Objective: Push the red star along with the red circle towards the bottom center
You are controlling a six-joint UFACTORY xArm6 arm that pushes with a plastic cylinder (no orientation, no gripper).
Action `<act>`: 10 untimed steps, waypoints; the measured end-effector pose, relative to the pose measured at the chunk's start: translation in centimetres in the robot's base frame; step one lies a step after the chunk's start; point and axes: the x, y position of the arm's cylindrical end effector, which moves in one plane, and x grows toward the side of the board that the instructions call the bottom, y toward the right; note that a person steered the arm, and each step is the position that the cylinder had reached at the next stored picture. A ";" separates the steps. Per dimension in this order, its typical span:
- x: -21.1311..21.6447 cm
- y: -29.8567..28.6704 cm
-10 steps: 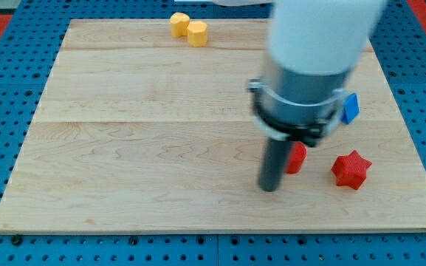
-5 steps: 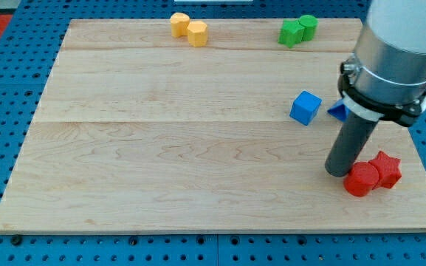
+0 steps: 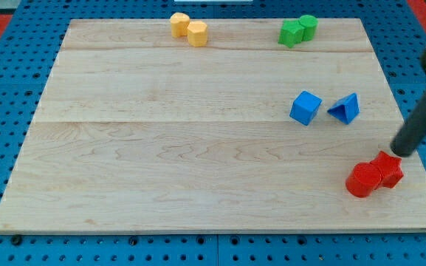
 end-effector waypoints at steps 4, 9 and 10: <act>5.3 -2.7; 7.9 -15.7; 8.5 -16.4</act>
